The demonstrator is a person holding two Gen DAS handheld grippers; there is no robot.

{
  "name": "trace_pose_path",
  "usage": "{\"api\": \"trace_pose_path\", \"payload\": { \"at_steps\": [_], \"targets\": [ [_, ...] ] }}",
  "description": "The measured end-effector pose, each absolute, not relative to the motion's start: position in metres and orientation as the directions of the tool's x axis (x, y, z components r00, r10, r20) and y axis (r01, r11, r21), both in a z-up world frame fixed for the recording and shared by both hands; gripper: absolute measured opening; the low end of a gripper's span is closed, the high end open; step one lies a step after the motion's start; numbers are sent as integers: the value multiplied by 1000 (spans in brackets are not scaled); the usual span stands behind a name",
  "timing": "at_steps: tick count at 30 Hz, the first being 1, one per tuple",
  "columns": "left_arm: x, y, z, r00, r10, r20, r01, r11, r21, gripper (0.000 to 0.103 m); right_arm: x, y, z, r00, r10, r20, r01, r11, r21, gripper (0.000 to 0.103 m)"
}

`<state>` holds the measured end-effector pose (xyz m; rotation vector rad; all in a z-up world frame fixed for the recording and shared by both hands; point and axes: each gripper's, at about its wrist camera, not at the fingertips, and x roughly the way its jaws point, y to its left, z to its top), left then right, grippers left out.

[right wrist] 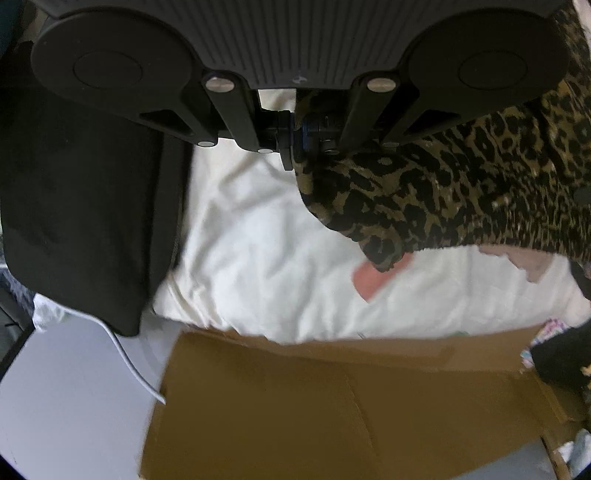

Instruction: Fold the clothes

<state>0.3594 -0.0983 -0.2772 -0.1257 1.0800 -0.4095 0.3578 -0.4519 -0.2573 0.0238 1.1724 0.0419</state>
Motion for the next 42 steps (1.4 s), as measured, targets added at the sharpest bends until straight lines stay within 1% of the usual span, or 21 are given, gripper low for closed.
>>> {"api": "trace_pose_path", "payload": {
  "at_steps": [1, 3, 6, 7, 8, 9, 10, 11, 14, 19, 23, 26, 28, 31, 34, 36, 37, 38, 39, 40, 42],
  "targets": [
    [362, -101, -284, 390, -378, -840, 262, 920, -292, 9, 356, -453, -261, 379, 41, -925, -22, 999, 35, 2],
    [364, -105, -297, 366, -352, -861, 249, 929, -274, 29, 355, -454, -270, 358, 43, -933, -23, 999, 37, 3],
    [361, -103, -307, 357, -326, -875, 228, 939, -257, 43, 355, -455, -275, 338, 60, -939, -36, 998, 51, 6],
    [360, -101, -307, 356, -336, -872, 229, 936, -268, 45, 356, -455, -274, 334, 73, -940, -43, 997, 62, 10],
    [361, -97, -306, 356, -343, -869, 225, 934, -276, 50, 356, -455, -272, 332, 78, -940, -52, 997, 64, 24],
    [361, -93, -304, 361, -345, -866, 220, 934, -281, 55, 357, -453, -269, 333, 78, -940, -70, 996, 58, 31],
    [363, -88, -300, 371, -347, -861, 215, 934, -284, 57, 356, -451, -265, 342, 90, -936, -101, 993, 59, 45],
    [365, -83, -296, 381, -351, -855, 212, 934, -289, 58, 356, -448, -260, 351, 105, -930, -133, 989, 61, 49],
    [371, -74, -284, 408, -371, -834, 219, 927, -305, 59, 358, -447, -251, 381, 123, -916, -144, 987, 73, 49],
    [388, -80, -269, 473, -344, -811, 259, 934, -246, 63, 369, -444, -252, 410, 142, -901, -135, 986, 93, 50],
    [401, -88, -281, 442, -360, -822, 264, 927, -264, 64, 376, -439, -265, 406, 133, -904, -121, 988, 91, 50],
    [405, -87, -293, 423, -370, -827, 249, 925, -287, 69, 381, -431, -273, 404, 116, -907, -119, 990, 74, 50],
    [407, -84, -301, 408, -401, -820, 233, 914, -331, 69, 385, -425, -276, 410, 106, -906, -131, 990, 57, 51],
    [406, -83, -311, 377, -451, -809, 241, 891, -384, 69, 392, -417, -285, 421, 63, -905, -144, 990, 2, 62],
    [402, -87, -317, 332, -480, -812, 294, 870, -395, 68, 394, -412, -300, 392, 68, -917, -161, 987, 5, 63],
    [400, -91, -322, 322, -469, -823, 322, 871, -370, 65, 393, -408, -306, 390, 66, -919, -176, 984, -4, 62],
    [400, -90, -323, 326, -469, -821, 321, 872, -370, 65, 393, -407, -307, 391, 65, -918, -176, 984, -5, 61],
    [401, -90, -323, 329, -470, -819, 317, 872, -373, 60, 393, -405, -309, 393, 64, -917, -176, 984, -7, 49],
    [402, -89, -323, 326, -480, -814, 305, 869, -390, 46, 393, -403, -308, 385, 77, -920, -180, 984, 7, 43],
    [401, -88, -322, 320, -490, -811, 305, 864, -402, 40, 392, -400, -307, 378, 79, -922, -188, 982, 7, 39],
    [397, -91, -315, 340, -458, -821, 331, 876, -351, 21, 391, -394, -303, 366, 64, -928, -226, 974, -21, 21]
  ]
}}
